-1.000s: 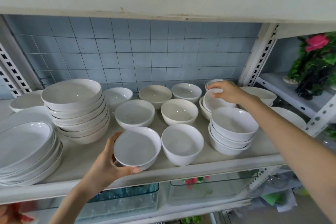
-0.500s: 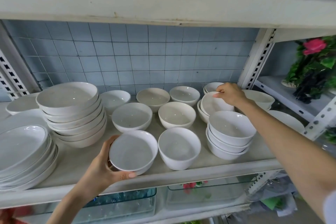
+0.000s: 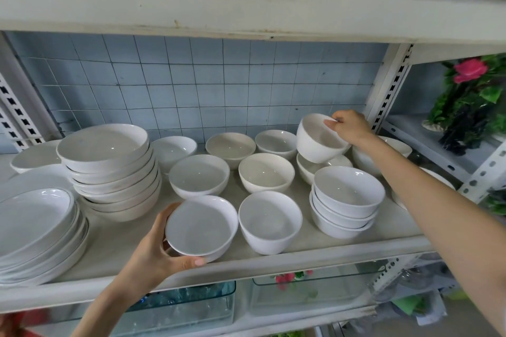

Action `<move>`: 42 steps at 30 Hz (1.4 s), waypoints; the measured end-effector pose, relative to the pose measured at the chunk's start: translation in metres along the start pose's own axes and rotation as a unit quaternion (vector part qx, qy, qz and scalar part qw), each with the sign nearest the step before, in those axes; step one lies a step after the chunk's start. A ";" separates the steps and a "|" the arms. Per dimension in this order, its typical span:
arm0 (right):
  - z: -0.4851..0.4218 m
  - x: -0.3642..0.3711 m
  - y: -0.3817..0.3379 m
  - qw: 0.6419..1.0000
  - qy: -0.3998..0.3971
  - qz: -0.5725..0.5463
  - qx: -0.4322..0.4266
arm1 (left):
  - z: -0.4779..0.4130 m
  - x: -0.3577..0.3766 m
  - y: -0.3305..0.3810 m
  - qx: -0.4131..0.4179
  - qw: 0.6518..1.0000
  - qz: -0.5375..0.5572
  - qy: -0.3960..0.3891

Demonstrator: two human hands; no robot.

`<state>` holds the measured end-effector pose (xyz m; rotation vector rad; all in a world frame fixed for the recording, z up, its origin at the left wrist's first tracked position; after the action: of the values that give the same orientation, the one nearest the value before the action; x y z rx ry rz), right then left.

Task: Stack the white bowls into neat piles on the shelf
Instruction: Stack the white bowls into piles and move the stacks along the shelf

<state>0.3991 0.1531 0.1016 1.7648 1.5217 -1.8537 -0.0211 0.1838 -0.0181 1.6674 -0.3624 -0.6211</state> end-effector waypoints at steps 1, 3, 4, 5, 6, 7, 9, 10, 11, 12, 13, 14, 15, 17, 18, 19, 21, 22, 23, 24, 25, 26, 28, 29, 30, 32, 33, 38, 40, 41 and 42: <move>0.000 0.000 -0.005 1.000 -0.007 -0.010 -0.002 | 0.000 0.000 0.001 0.000 1.000 0.008 -0.001; 0.003 0.001 -0.016 1.000 -0.023 -0.019 -0.008 | 0.002 0.001 0.003 0.000 1.000 0.027 -0.004; 0.004 0.002 -0.022 0.999 -0.033 -0.022 -0.012 | 0.004 0.001 0.004 -0.002 0.999 0.040 -0.005; 0.006 0.004 -0.028 0.998 -0.046 -0.027 -0.016 | 0.006 0.001 0.006 -0.002 0.999 0.053 -0.006; 0.008 0.006 -0.034 0.997 -0.061 -0.037 -0.021 | 0.008 0.000 0.008 -0.002 0.998 0.059 -0.005; 0.011 0.009 -0.040 0.995 -0.078 -0.051 -0.027 | 0.010 0.000 0.010 0.004 0.998 0.056 0.000; 0.018 0.014 -0.052 0.991 -0.111 -0.065 -0.043 | 0.013 0.000 0.012 0.022 0.999 0.030 0.024; 0.022 0.016 -0.059 0.989 -0.127 -0.060 -0.051 | 0.014 0.000 0.014 0.031 0.998 0.017 0.046; 0.026 0.018 -0.065 0.987 -0.143 -0.052 -0.060 | 0.015 -0.001 0.017 0.048 0.996 0.005 0.071; 0.031 0.020 -0.073 0.984 -0.158 -0.045 -0.069 | 0.016 -0.001 0.022 0.071 0.993 -0.004 0.095; 0.037 0.021 -0.080 0.981 -0.173 -0.044 -0.077 | 0.015 0.000 0.030 0.096 0.989 -0.013 0.114; 0.044 0.023 -0.088 0.977 -0.188 -0.047 -0.085 | 0.014 0.002 0.040 0.118 0.985 -0.021 0.125; 0.052 0.024 -0.096 0.973 -0.203 -0.046 -0.095 | 0.011 0.007 0.051 0.138 0.982 -0.024 0.128; 0.066 0.028 -0.111 0.965 -0.229 -0.027 -0.123 | 0.006 0.019 0.071 0.161 0.981 -0.025 0.108; 0.072 0.031 -0.118 0.961 -0.237 -0.018 -0.137 | 0.001 0.026 0.079 0.160 0.983 -0.026 0.090; 0.077 0.034 -0.124 0.958 -0.242 -0.015 -0.151 | -0.004 0.032 0.086 0.153 0.985 -0.025 0.070; 0.084 0.038 -0.133 0.954 -0.244 -0.008 -0.171 | -0.015 0.040 0.096 0.143 0.989 -0.023 0.035; 0.087 0.039 -0.137 0.954 -0.242 -0.002 -0.179 | -0.021 0.043 0.100 0.140 0.990 -0.025 0.022; 0.089 0.041 -0.140 0.953 -0.239 0.004 -0.184 | -0.025 0.046 0.104 0.137 0.990 -0.026 0.012; 0.091 0.041 -0.142 0.953 -0.240 0.005 -0.186 | -0.029 0.048 0.107 0.132 0.991 -0.025 0.005; 0.092 0.041 -0.144 0.952 -0.242 0.001 -0.187 | -0.032 0.049 0.109 0.126 0.992 -0.023 0.003; 0.094 0.041 -0.146 0.951 -0.244 -0.003 -0.189 | -0.035 0.051 0.111 0.122 0.992 -0.027 0.007; 0.097 0.039 -0.147 0.953 -0.229 0.008 -0.197 | -0.038 0.051 0.112 0.117 0.992 -0.045 0.030; 0.099 0.037 -0.147 0.956 -0.218 0.006 -0.197 | -0.039 0.050 0.110 0.117 0.991 -0.049 0.040; 0.102 0.034 -0.145 0.958 -0.213 -0.013 -0.190 | -0.039 0.050 0.109 0.119 0.991 -0.048 0.048; 0.114 0.027 -0.140 0.954 -0.233 -0.115 -0.149 | -0.038 0.051 0.104 0.124 0.990 -0.026 0.055; 0.123 0.026 -0.134 0.940 -0.263 -0.186 -0.116 | -0.037 0.052 0.101 0.128 0.990 -0.008 0.055; 0.169 0.037 -0.093 0.834 -0.347 -0.409 -0.127 | -0.037 0.057 0.087 0.127 0.990 0.057 0.036; 0.182 0.043 -0.084 0.844 -0.301 -0.424 -0.128 | -0.038 0.063 0.083 0.122 0.992 0.042 0.003; 0.185 0.046 -0.081 0.850 -0.273 -0.435 -0.119 | -0.039 0.066 0.081 0.118 0.992 0.034 -0.017; 0.189 0.046 -0.078 0.855 -0.246 -0.443 -0.112 | -0.040 0.068 0.079 0.114 0.993 0.026 -0.034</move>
<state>0.2083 0.0755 0.0645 0.3707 2.3653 -2.0748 0.0653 0.1630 0.0500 1.8500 -0.5409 -0.6175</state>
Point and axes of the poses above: each hand's wrist, its own z-axis away from the middle knuckle, its own x-axis out of the palm, y = z × x, the point moved 4 cm from there along -z, towards the middle knuckle, and after that the axes turned 2 degrees about y, right-handed, at the moved point
